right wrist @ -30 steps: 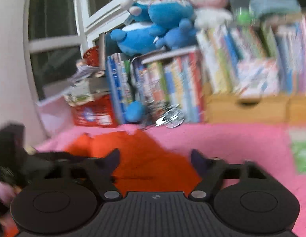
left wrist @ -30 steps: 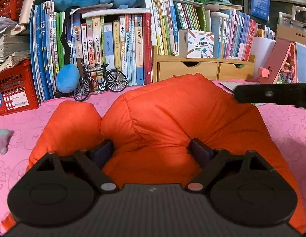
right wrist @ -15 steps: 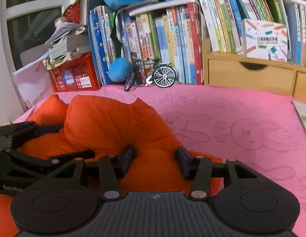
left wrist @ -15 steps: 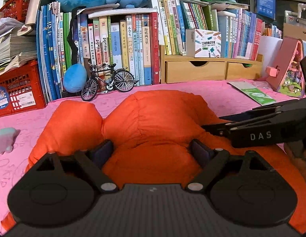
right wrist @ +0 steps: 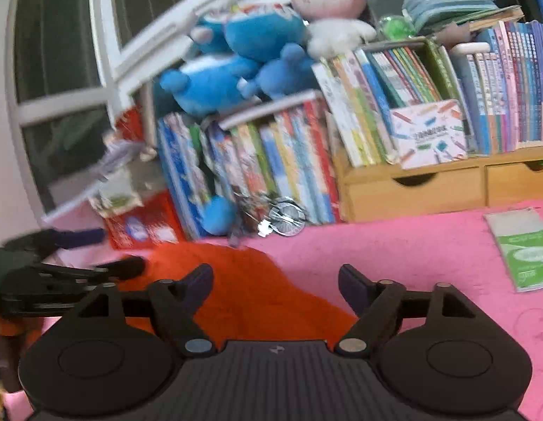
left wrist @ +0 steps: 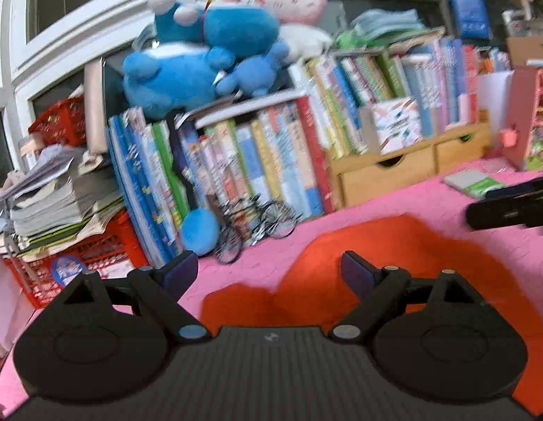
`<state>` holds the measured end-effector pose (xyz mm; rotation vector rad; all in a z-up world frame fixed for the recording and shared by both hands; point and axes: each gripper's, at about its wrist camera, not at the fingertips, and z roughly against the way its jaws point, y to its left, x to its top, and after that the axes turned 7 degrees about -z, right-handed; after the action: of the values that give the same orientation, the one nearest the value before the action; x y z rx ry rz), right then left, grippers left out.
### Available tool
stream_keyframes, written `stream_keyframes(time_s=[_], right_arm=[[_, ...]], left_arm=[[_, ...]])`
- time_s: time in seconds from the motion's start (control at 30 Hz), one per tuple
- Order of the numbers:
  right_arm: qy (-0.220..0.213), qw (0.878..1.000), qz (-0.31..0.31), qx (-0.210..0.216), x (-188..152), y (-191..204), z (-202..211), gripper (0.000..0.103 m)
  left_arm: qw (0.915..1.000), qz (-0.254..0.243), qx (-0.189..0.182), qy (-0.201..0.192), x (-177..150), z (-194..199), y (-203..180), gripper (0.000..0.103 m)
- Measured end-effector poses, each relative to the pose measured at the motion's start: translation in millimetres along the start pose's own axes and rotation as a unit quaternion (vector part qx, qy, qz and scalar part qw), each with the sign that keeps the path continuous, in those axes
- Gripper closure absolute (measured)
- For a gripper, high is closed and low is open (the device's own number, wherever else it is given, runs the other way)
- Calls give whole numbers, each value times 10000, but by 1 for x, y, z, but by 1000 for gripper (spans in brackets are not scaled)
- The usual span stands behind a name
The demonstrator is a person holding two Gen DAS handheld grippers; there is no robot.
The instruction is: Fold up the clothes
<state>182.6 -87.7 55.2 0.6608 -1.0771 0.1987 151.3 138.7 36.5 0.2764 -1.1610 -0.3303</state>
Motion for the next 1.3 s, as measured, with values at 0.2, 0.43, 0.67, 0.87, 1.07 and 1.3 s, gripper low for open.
stream_keyframes(time_s=[0.2,0.43,0.67,0.87,1.07,1.3], right_arm=[[269,9959,744,433,-21,36,4,22],[736,9915,1067,120,-42,20,-6,20],[856,9933,703,-329,-42,-20,5,16],[258,9945,1008,80,-32,12,29,41],[495,9909,1194,363,-42,46,-5,44],[714,9892,1279,36,-51,12,1,45]], left_arm=[[9985,58,-45,543,-32,-19,6,13],[9909,893,-515,865,-55,-39,24,10],[9872,1151,-626,907,-65,-42,27,6],[9880,1095,-503,963,-64,-42,22,6],[9849,1206,-569,1106,-64,-46,25,6],[9853,1159,-607,1102,-64,-47,22,6]])
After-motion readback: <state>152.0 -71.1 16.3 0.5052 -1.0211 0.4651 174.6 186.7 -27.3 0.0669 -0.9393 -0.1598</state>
